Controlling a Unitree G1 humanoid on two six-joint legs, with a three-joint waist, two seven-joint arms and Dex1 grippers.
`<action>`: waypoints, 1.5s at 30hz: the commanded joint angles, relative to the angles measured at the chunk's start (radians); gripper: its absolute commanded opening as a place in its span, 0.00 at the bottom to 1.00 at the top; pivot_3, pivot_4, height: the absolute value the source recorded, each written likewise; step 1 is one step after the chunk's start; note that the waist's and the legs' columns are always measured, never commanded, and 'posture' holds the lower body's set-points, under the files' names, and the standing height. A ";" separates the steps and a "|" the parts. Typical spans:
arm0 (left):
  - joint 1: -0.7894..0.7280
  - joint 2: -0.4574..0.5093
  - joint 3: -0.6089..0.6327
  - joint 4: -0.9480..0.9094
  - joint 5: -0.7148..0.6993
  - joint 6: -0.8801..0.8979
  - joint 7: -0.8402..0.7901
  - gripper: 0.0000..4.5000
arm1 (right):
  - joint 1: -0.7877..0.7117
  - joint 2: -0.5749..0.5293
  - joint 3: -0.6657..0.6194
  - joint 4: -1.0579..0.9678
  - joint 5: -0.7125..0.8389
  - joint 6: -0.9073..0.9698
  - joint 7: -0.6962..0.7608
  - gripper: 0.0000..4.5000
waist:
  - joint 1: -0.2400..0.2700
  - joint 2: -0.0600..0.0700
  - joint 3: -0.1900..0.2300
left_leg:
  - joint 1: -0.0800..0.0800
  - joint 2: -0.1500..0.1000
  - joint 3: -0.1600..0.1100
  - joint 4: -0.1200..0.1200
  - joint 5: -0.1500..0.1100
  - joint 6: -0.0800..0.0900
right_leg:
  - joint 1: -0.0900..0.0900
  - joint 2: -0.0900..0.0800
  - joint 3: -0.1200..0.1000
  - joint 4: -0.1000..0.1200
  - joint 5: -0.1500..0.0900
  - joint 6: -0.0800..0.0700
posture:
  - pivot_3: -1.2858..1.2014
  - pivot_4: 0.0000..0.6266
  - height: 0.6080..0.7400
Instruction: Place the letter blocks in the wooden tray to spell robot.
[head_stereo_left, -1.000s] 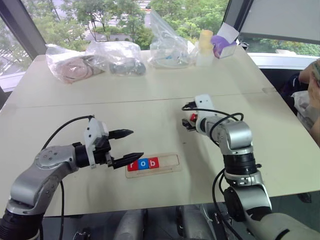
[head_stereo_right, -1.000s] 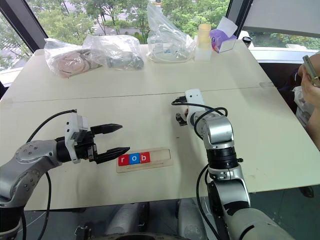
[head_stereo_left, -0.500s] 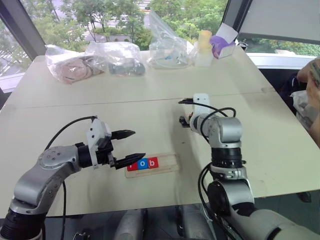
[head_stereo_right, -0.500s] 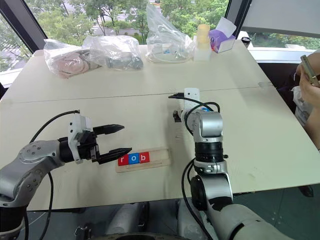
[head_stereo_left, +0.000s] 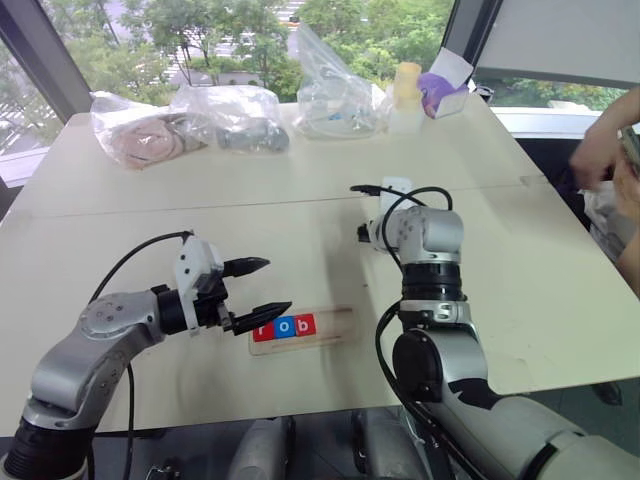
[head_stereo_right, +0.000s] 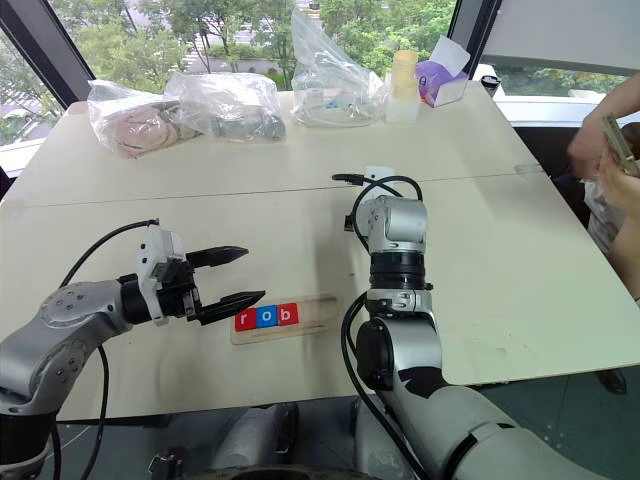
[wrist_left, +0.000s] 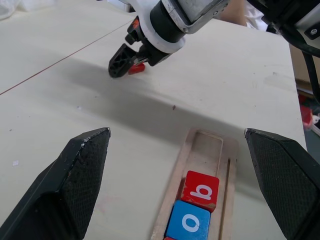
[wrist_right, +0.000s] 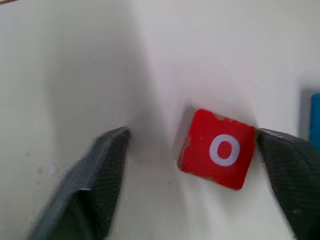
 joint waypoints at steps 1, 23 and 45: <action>-0.002 -0.003 0.009 -0.031 -0.006 -0.017 0.004 1.00 | 0.013 -0.014 0.044 -0.005 -0.003 0.018 0.021 0.35 | -0.007 0.000 0.000 | 0.000 0.000 0.000 0.000 0.000 0.000 | 0.000 0.000 0.000 0.000 0.000 0.000 | 0.52 0.24 1.00; -0.051 -0.003 -0.020 0.038 0.009 -0.026 -0.054 1.00 | 0.589 -0.615 0.348 -0.772 0.779 0.348 0.271 0.25 | 0.016 -0.002 -0.001 | 0.001 0.001 -0.004 -0.001 -0.001 0.001 | 0.010 -0.001 -0.004 -0.014 -0.003 0.000 | 0.52 0.24 1.00; -0.078 0.003 -0.020 0.051 0.013 -0.013 -0.062 1.00 | 0.412 -1.125 0.662 -0.668 1.947 0.060 -0.424 0.99 | 0.021 -0.002 0.002 | -0.001 0.001 -0.003 -0.001 -0.002 0.004 | 0.010 -0.002 -0.005 -0.019 -0.003 0.000 | 0.52 0.24 1.00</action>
